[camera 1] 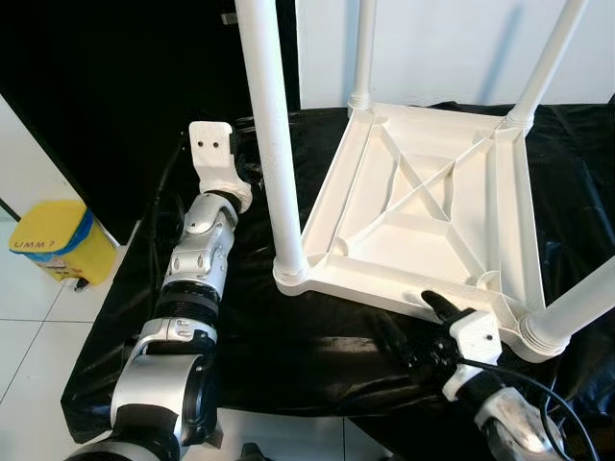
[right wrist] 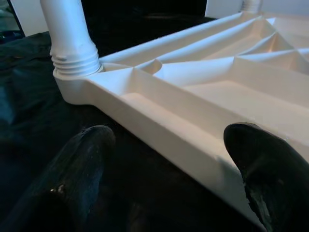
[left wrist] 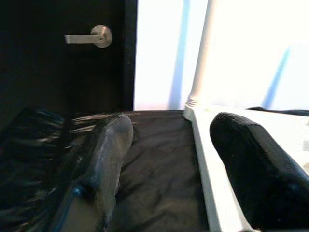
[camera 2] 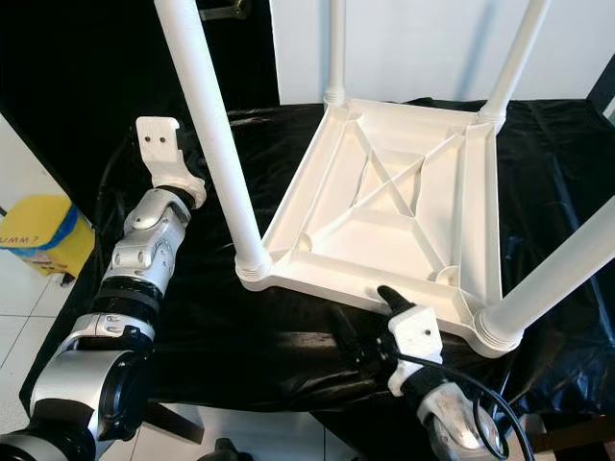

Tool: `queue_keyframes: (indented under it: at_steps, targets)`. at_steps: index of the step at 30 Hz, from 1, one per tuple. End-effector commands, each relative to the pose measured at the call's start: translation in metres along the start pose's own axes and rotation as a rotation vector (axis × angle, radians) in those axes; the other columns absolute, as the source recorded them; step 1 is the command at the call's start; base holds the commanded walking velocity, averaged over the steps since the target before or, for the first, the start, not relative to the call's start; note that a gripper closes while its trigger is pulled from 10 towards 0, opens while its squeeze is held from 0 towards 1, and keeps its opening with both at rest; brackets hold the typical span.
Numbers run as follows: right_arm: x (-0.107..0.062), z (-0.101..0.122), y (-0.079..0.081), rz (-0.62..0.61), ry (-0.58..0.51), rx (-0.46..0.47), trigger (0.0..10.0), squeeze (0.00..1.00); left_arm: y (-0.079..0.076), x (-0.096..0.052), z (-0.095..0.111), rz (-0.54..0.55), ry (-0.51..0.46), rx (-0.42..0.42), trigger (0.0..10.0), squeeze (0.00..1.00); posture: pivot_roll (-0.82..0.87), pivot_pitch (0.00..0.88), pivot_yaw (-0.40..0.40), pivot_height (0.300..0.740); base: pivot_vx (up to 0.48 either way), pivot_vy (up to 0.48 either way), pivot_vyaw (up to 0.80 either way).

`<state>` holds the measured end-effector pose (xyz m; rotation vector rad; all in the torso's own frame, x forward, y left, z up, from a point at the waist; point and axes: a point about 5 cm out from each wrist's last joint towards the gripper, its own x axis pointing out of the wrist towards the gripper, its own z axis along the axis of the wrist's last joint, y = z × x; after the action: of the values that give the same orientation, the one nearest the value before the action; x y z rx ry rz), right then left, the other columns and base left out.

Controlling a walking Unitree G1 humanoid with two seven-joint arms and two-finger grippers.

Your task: Building children table

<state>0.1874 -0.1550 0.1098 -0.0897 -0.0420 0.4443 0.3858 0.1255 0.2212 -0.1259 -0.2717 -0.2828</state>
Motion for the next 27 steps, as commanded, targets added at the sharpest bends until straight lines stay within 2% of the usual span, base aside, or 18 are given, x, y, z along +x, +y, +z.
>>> queue_keyframes:
  at_steps: [1,2,16,20,27]
  targets:
    - [-0.011,-0.002,0.004,0.035,0.018,0.021,10.0,0.00,-0.038,-0.010,-0.002,-0.532,-0.012,-0.024,10.0,0.00,-0.19,0.064,0.076,0.740,0.000,0.000,0.00]
    - [-0.016,-0.002,0.005,0.039,0.024,0.034,10.0,0.00,-0.045,-0.014,-0.003,-0.591,-0.006,-0.053,10.0,0.00,-0.19,0.068,0.076,0.740,0.000,0.000,0.00]
    - [-0.027,-0.006,0.004,0.038,0.074,0.075,10.0,0.00,-0.063,-0.024,-0.004,-0.744,-0.007,-0.163,10.0,0.00,-0.20,0.078,0.063,0.740,0.000,0.000,0.00]
    - [-0.034,-0.009,0.002,0.036,0.113,0.091,10.0,0.00,-0.072,-0.033,0.000,-0.809,-0.018,-0.229,10.0,0.00,-0.21,0.082,0.055,0.740,0.000,0.000,0.00]
    - [-0.037,-0.012,-0.001,0.018,0.140,0.108,10.0,0.00,-0.079,-0.041,0.004,-0.861,-0.024,-0.283,10.0,0.00,-0.21,0.086,0.047,0.740,0.000,0.000,0.00]
